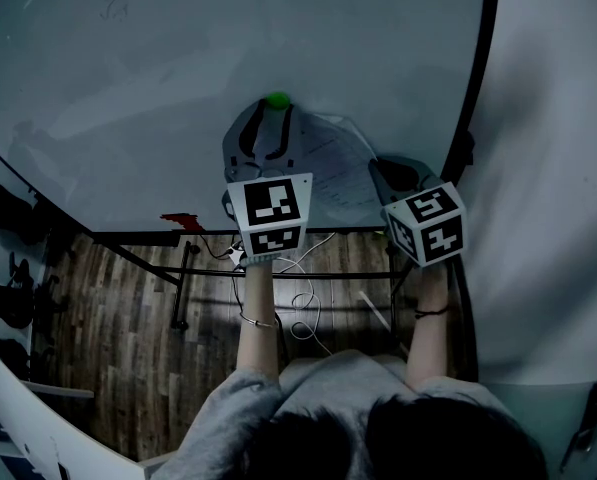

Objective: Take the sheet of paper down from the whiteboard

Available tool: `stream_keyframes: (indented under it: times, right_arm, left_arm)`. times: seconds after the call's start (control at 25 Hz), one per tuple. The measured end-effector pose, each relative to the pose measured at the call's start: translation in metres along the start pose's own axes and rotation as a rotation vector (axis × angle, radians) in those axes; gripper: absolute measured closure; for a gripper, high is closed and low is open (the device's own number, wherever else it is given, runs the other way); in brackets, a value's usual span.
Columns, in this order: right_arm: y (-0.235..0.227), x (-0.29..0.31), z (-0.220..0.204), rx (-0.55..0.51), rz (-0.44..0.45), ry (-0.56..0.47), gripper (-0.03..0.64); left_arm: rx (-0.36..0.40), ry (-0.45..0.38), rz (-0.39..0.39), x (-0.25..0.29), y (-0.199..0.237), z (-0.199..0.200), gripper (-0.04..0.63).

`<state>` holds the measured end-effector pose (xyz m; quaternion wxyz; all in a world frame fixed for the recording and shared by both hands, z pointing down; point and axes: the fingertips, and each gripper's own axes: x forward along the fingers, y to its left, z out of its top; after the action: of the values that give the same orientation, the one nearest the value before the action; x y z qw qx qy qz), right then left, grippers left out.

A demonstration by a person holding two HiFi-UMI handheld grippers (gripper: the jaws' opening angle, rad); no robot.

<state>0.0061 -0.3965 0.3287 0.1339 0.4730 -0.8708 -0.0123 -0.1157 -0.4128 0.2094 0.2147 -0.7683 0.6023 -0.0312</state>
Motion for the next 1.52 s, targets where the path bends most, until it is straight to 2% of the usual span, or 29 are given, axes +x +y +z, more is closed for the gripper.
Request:
stream_keyframes:
  times: [0.2, 0.4, 0.52, 0.8, 1.16, 1.52]
  right_arm:
    - [0.002, -0.006, 0.000, 0.000, -0.003, 0.005, 0.615]
    - [-0.002, -0.009, -0.009, 0.022, -0.034, 0.024, 0.615]
    - [-0.001, -0.011, -0.014, 0.039, -0.034, 0.028, 0.615]
    - [0.003, -0.011, -0.022, 0.060, -0.023, 0.032, 0.615]
    - [0.014, -0.011, -0.028, 0.086, 0.017, 0.030, 0.615]
    - [0.023, -0.017, -0.039, 0.077, 0.039, 0.031, 0.615]
  left_arm:
    - [-0.045, -0.002, 0.028, -0.014, 0.007, -0.003, 0.463]
    - [-0.163, 0.005, 0.066, -0.037, 0.003, -0.018, 0.465]
    - [-0.205, 0.039, 0.062, -0.049, -0.002, -0.034, 0.465]
    - [-0.254, 0.088, 0.055, -0.066, -0.006, -0.051, 0.484]
    - [-0.285, 0.179, 0.048, -0.087, -0.015, -0.078, 0.559]
    - [-0.320, 0.254, 0.043, -0.108, -0.033, -0.104, 0.584]
